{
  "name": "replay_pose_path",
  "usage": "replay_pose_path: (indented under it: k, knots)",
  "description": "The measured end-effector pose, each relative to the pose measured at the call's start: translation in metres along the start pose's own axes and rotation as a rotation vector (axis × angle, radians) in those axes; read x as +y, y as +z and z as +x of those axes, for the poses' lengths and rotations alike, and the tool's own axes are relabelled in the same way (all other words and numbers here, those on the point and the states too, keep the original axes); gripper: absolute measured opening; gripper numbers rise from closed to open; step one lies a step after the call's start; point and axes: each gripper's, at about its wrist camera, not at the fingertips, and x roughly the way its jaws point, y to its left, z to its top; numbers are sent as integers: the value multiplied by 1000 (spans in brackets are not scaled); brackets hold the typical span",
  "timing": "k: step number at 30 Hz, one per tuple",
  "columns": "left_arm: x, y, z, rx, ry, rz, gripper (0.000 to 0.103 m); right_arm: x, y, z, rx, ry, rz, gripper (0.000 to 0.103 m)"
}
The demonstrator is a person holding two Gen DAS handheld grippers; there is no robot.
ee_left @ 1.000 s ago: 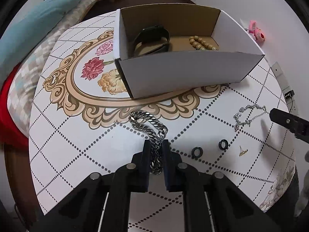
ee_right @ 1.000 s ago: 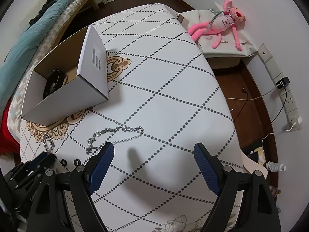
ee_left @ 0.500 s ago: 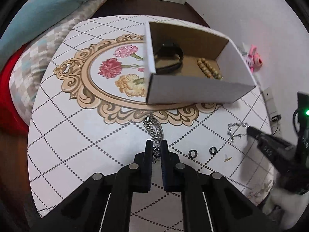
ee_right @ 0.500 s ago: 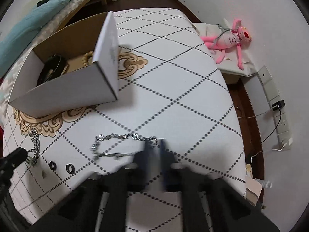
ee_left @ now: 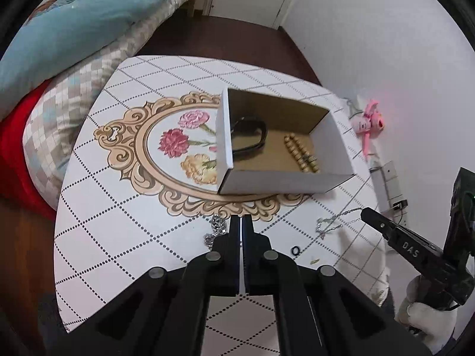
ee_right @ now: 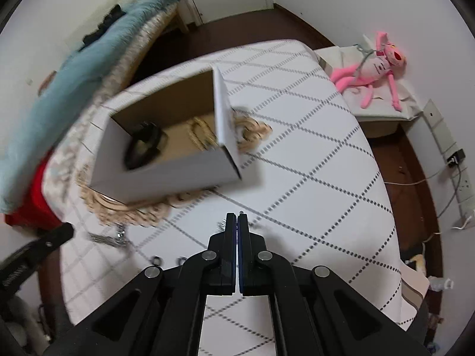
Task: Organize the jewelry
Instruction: 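Grasp the thin silver chain necklace with the right gripper while the left gripper holds the bracelet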
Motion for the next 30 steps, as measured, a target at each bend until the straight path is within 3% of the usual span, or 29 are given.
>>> replay_pose_path:
  k: [4, 7, 11, 14, 21, 25, 26, 27, 30]
  knots:
    - [1, 4, -6, -14, -25, -1, 0, 6, 10, -20, -32, 52, 1, 0]
    - [14, 2, 7, 24, -45, -70, 3, 9, 16, -26, -41, 63, -7, 0]
    - [36, -5, 47, 117, -24, -165, 31, 9, 14, -19, -21, 59, -8, 0]
    - [45, -9, 72, 167, -8, -200, 31, 2, 9, -9, 5, 57, 12, 0]
    - [12, -11, 93, 175, 131, -31, 37, -13, -2, 14, 51, 26, 57, 0]
    - [-7, -17, 99, 136, 206, 85, 34, -17, -5, 22, 68, 16, 68, 0]
    - [-10, -19, 99, 123, 224, 107, 19, -17, -5, 23, 69, 15, 67, 0]
    - [-11, -19, 99, 119, 219, 114, 9, -16, -5, 23, 69, 13, 65, 0]
    - [-7, -21, 98, 120, 178, 92, 9, -15, -5, 22, 64, 10, 59, 0]
